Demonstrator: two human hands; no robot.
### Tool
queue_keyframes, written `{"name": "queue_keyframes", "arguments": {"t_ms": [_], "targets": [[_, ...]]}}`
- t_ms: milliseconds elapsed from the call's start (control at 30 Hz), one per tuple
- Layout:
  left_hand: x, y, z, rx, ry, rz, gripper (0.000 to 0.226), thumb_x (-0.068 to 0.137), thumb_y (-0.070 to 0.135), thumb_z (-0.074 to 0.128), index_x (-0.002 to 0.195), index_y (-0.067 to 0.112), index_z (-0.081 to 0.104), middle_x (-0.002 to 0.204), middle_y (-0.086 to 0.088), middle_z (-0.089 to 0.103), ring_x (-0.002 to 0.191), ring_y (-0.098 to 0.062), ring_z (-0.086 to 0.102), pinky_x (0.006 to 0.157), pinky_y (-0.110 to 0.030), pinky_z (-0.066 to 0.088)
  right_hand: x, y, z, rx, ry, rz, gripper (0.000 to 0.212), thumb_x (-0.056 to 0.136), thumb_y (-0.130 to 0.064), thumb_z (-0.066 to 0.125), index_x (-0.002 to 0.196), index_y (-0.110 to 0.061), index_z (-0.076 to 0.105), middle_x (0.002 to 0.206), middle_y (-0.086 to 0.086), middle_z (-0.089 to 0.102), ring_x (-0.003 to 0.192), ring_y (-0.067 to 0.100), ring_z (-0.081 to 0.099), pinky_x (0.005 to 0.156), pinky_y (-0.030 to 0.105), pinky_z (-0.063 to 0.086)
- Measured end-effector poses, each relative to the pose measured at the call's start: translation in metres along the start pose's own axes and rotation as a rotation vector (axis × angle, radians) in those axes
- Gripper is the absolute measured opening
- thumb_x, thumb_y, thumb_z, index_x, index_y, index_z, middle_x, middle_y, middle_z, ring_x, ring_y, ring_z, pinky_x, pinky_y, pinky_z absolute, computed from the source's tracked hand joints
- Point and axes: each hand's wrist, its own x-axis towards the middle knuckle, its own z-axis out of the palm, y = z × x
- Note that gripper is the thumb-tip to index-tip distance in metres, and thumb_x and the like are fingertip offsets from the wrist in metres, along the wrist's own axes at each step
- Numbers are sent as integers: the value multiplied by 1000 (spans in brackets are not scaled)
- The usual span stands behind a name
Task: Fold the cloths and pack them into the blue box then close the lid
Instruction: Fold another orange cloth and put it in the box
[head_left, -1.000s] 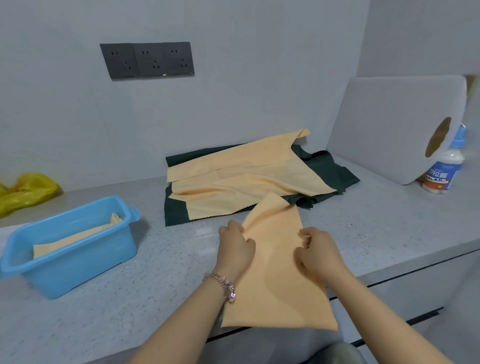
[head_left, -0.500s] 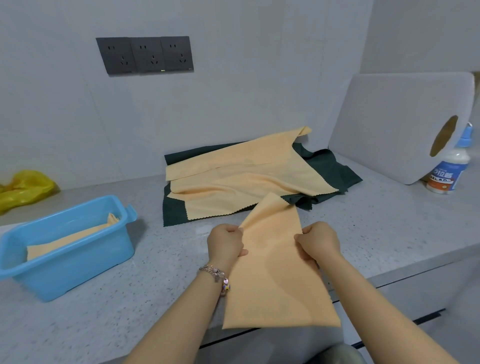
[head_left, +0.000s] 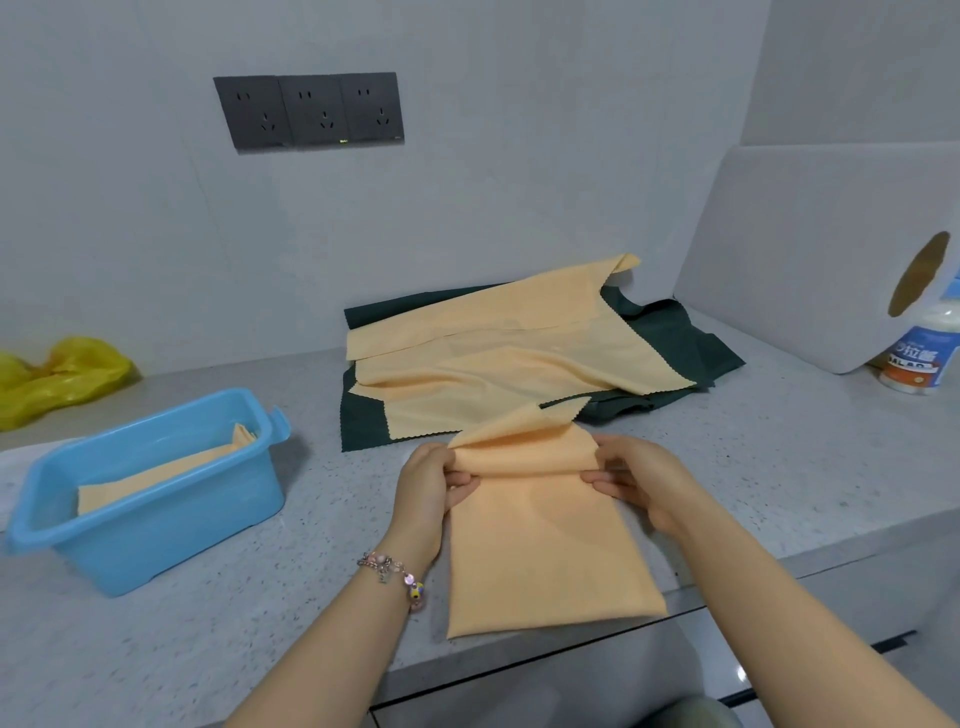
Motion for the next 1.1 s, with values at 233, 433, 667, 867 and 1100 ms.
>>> {"name": "queue_keyframes", "arguments": {"t_ms": [233, 433, 667, 867, 1100], "targets": [[-8, -2, -2, 64, -103, 59, 27, 80, 2, 42, 60, 9, 58, 58, -2, 49, 56, -8, 50, 79, -34, 56, 4, 0, -17, 97, -153, 13, 39, 99, -34, 41, 100, -2, 64, 95, 15, 70, 89, 25, 68, 78, 32, 55], [-13, 1, -12, 45, -258, 96, 38, 79, 4, 37, 46, 12, 54, 69, -3, 59, 72, -16, 54, 69, -25, 45, 3, 2, -16, 43, -84, -18, 48, 100, -35, 39, 73, -3, 63, 75, 12, 62, 65, 18, 60, 62, 27, 53], [-21, 4, -15, 368, -234, 212, 21, 66, 25, 48, 50, 15, 59, 72, 0, 61, 74, -13, 53, 71, -26, 39, -7, 5, -5, -257, -101, -96, 9, 83, -13, 67, 83, -5, 65, 78, 6, 66, 68, 16, 61, 60, 22, 48], [-28, -2, -13, 668, -190, 355, 31, 84, 8, 52, 61, 21, 68, 75, 12, 64, 67, 1, 54, 59, -12, 39, -8, 10, -2, -674, -20, -303, 16, 80, -12, 70, 91, -21, 62, 96, -5, 57, 85, 8, 53, 68, 19, 41], [-31, -8, -13, 1108, -268, 655, 10, 82, 13, 58, 74, 16, 64, 79, 9, 51, 86, -6, 43, 73, -8, 29, -6, 20, 2, -971, -54, -523, 16, 87, -11, 62, 94, -23, 56, 101, -5, 44, 79, -3, 42, 66, 8, 32]]}}
